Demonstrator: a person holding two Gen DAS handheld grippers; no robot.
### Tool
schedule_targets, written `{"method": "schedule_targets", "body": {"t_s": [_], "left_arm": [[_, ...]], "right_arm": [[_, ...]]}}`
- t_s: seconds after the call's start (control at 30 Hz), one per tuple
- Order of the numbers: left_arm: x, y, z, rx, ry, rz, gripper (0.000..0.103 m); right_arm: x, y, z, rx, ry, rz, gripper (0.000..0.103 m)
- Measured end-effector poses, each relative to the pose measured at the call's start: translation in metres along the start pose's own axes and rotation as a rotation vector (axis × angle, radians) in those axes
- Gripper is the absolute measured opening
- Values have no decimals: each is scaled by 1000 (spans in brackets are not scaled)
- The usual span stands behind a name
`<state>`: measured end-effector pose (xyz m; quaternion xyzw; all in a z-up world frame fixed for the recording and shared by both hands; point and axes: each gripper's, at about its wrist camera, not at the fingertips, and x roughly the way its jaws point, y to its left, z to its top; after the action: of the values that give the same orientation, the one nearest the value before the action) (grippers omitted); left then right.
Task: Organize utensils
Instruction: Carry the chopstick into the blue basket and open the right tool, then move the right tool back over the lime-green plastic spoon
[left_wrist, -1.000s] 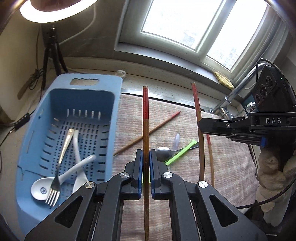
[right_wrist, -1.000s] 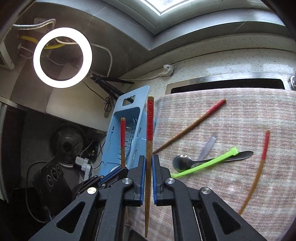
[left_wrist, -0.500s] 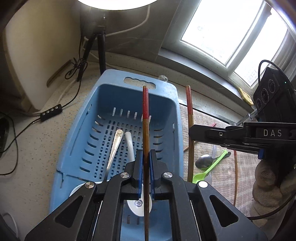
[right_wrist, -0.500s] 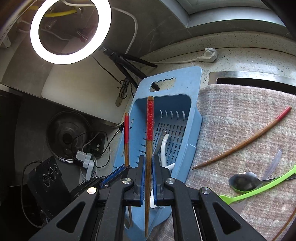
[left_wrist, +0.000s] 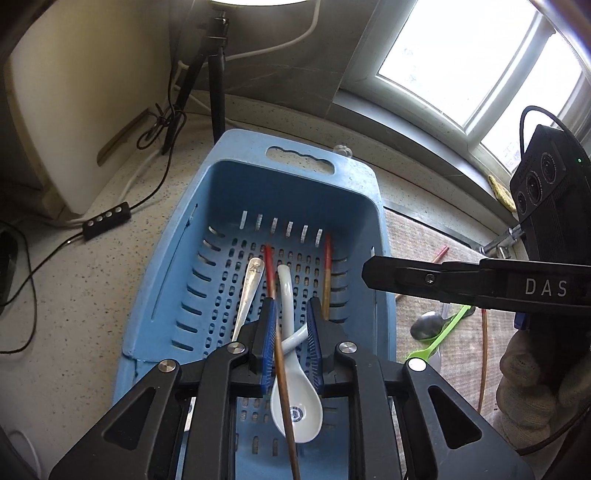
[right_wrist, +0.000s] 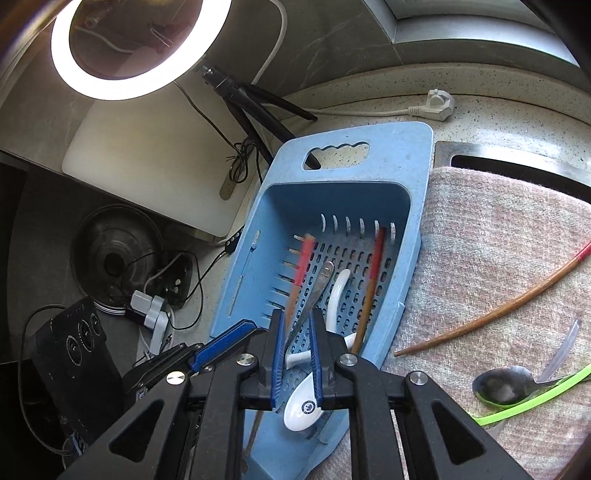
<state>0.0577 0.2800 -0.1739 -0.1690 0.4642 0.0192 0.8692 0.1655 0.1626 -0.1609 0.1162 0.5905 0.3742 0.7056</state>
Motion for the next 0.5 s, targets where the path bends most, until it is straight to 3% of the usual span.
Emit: {"method": "schedule_targets", "body": {"t_s": [0.23,0.5], "left_arm": [[-7,-5,-2,-4,-19,14,16],[-14,-38,-9,37,-36,-6,16]], "right_arm": [[-17,-12,-4,-6,-26,-9,28],[-67,-50,-15,18,-115,-5,36]]}}
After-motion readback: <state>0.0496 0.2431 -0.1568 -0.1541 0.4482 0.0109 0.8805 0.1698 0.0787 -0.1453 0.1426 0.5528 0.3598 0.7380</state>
